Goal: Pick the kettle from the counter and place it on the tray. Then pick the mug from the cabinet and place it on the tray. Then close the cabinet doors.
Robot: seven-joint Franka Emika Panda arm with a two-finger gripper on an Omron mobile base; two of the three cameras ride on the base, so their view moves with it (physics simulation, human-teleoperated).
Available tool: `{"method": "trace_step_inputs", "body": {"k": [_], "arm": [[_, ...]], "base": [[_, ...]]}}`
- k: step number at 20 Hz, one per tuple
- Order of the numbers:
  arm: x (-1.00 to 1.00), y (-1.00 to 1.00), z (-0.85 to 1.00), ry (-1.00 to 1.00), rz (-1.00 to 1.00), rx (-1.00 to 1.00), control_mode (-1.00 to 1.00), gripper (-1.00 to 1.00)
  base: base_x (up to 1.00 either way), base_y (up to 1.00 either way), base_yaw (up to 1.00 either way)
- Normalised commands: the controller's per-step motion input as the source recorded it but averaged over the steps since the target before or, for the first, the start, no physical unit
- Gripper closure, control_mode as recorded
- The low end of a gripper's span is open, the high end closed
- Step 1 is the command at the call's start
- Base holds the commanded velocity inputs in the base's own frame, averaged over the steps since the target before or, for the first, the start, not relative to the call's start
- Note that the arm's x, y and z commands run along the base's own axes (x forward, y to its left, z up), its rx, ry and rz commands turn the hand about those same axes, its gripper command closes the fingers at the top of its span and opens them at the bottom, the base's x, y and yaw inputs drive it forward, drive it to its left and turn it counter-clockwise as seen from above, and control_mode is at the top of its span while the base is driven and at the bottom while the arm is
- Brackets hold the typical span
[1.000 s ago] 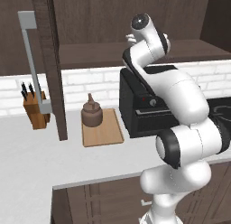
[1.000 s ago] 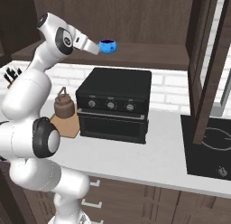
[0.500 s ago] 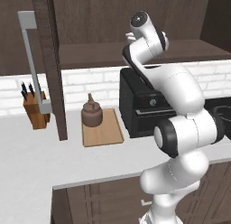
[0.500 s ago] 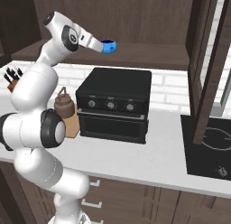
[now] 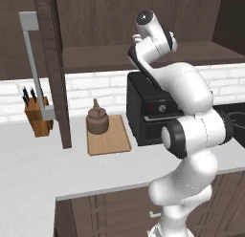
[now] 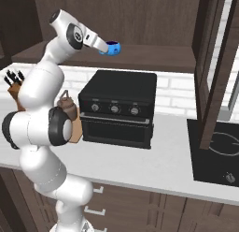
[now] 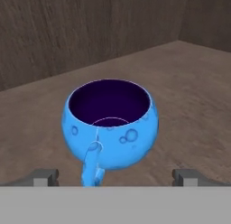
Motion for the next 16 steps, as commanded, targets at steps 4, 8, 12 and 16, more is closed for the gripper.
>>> {"method": "trace_step_inputs", "body": {"k": [4, 8, 12, 16], "arm": [[0.20, 0.00, 0.00, 0.01, 0.00, 0.01, -1.00, -1.00], [0.12, 0.00, 0.00, 0.00, 0.00, 0.04, -1.00, -1.00], [0.17, 0.00, -0.03, 0.00, 0.00, 0.03, -1.00, -1.00], [0.11, 0.00, -0.07, 0.00, 0.00, 0.02, -1.00, -1.00]], "base": [[0.00, 0.00, 0.00], [0.00, 0.00, 0.00], [0.00, 0.00, 0.00], [0.00, 0.00, 0.00]]}}
